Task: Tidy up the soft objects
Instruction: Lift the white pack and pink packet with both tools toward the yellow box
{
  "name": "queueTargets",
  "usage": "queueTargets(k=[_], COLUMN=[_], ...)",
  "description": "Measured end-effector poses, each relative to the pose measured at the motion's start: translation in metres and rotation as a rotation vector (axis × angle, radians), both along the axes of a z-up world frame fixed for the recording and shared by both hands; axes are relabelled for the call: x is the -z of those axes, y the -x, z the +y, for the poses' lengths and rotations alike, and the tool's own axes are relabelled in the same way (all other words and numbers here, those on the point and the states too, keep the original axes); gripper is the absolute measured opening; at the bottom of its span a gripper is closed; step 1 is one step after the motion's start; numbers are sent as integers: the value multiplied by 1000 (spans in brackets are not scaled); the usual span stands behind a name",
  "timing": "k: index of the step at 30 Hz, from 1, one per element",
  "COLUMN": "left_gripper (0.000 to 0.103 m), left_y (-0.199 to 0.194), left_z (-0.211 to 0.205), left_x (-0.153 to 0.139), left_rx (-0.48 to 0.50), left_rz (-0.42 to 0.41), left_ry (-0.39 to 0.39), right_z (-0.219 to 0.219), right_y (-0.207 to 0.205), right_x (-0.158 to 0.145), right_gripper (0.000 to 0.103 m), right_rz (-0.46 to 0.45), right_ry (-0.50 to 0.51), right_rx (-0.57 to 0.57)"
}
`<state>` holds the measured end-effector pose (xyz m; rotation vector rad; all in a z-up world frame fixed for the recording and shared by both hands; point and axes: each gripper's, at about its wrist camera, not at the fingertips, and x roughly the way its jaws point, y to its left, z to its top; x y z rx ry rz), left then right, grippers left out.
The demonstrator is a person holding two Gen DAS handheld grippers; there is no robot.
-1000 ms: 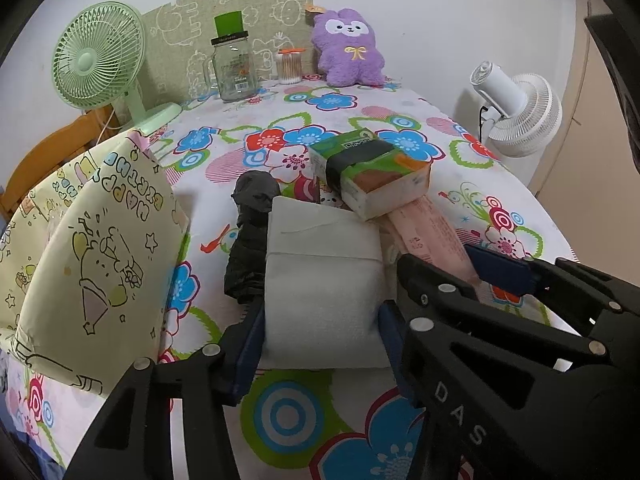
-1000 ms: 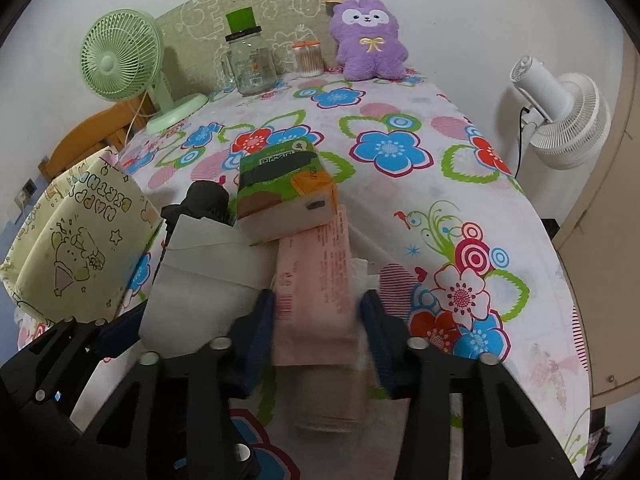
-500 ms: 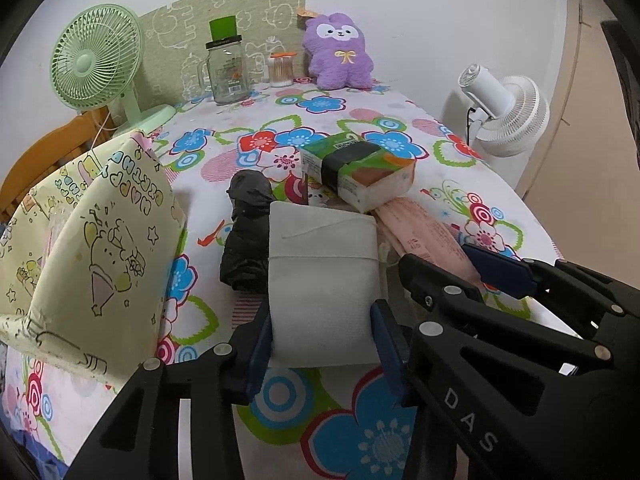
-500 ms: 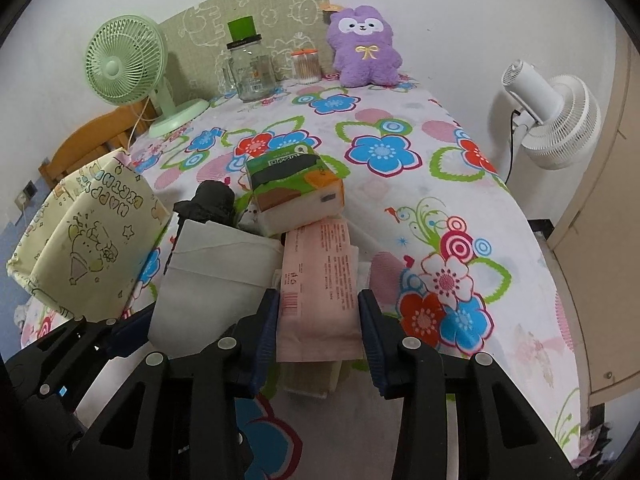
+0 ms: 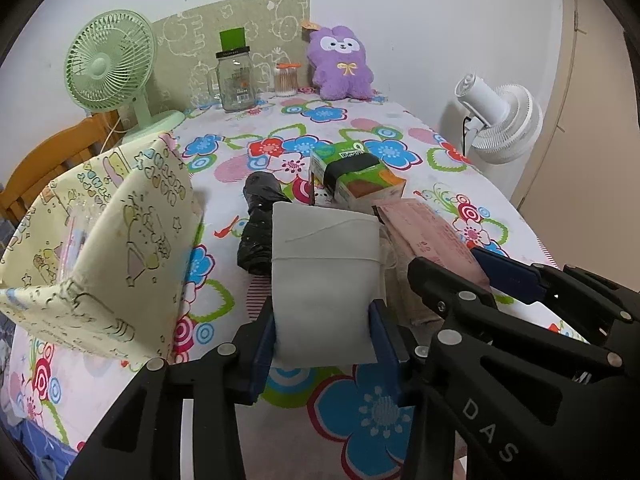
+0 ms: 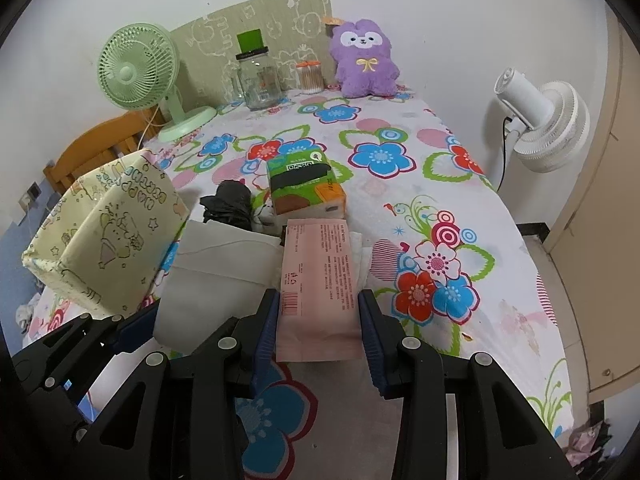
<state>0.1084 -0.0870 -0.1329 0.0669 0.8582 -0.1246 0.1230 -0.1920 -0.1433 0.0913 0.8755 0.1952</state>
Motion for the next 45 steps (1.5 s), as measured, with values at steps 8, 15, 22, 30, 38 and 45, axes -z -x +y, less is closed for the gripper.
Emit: queueTargets(k=[8, 15, 22, 30, 38, 45], left_gripper=[45, 45, 45, 45, 45, 45], left_y=[10, 15, 17, 18, 19, 19], left_z=[5, 9, 13, 19, 26, 35], left_x=[-13, -28, -45, -65, -81, -91], left_rx=[-11, -11, -19, -22, -24, -28], left_rz=[-39, -73, -107, -140, -169, -189], left_ry=[8, 11, 13, 18, 23, 18], right_z=[2, 2, 5, 10, 17, 26], right_y=[11, 17, 22, 23, 25, 24], right_x=[-16, -32, -51, -73, -94, -106], right_gripper=[43, 43, 43, 43, 43, 43], right_rz=[-39, -75, -109, -147, -180, -199], right_ry=[8, 15, 19, 24, 31, 34], right_rx=[7, 13, 20, 18, 18, 8])
